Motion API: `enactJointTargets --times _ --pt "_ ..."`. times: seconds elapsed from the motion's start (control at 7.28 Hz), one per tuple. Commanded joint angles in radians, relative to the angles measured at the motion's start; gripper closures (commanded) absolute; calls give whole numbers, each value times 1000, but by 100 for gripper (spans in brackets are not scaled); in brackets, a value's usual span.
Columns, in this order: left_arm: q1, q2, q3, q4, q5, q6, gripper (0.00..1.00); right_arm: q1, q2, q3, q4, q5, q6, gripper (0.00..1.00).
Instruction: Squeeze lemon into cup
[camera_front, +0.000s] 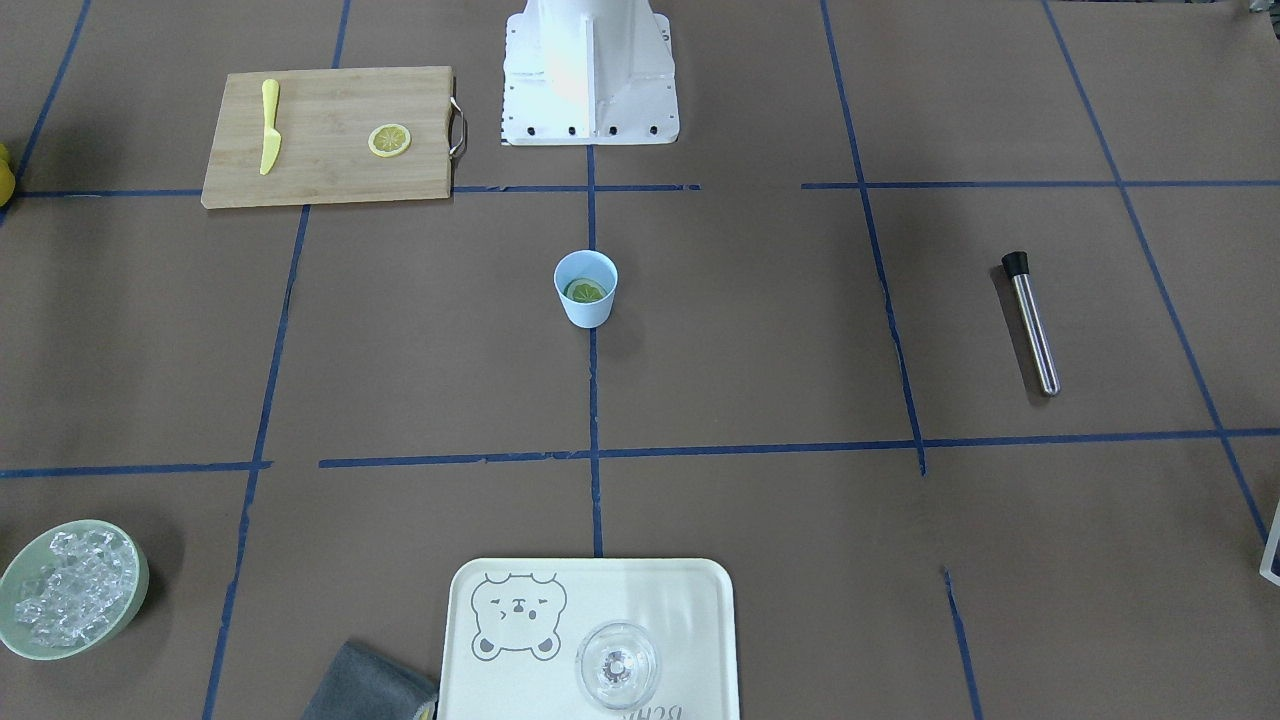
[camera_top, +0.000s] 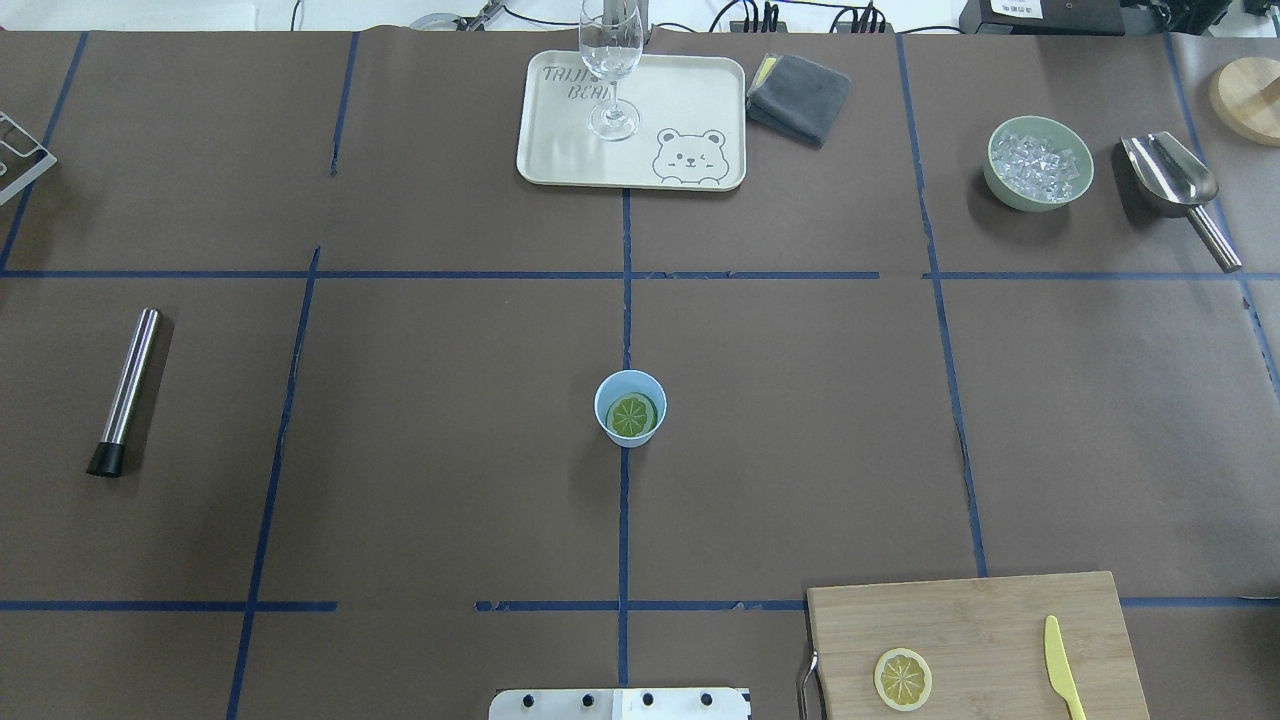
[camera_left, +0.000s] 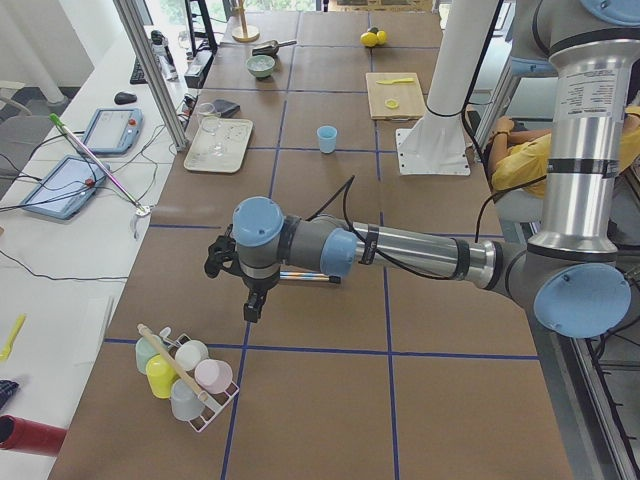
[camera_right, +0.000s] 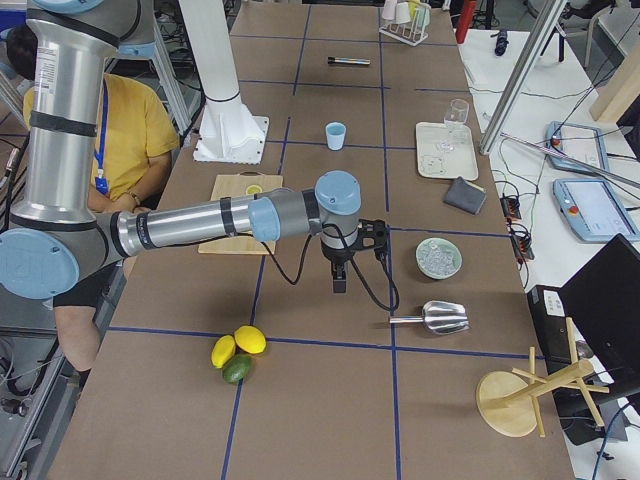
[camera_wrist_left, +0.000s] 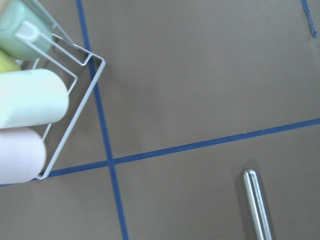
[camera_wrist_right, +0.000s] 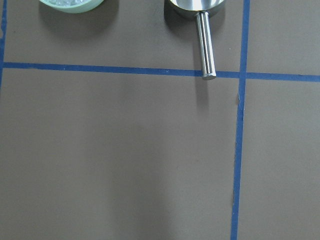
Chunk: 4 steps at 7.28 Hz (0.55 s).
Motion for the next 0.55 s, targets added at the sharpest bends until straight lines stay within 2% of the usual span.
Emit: enactJointTargets --times 0.0,0.41 --pt "-37 22 35 13 -12 64 0 56 -18 5 -24 7 -81 0" --pt "-43 23 18 7 1 -123 0 47 -16 -4 -64 -9 -111 0"
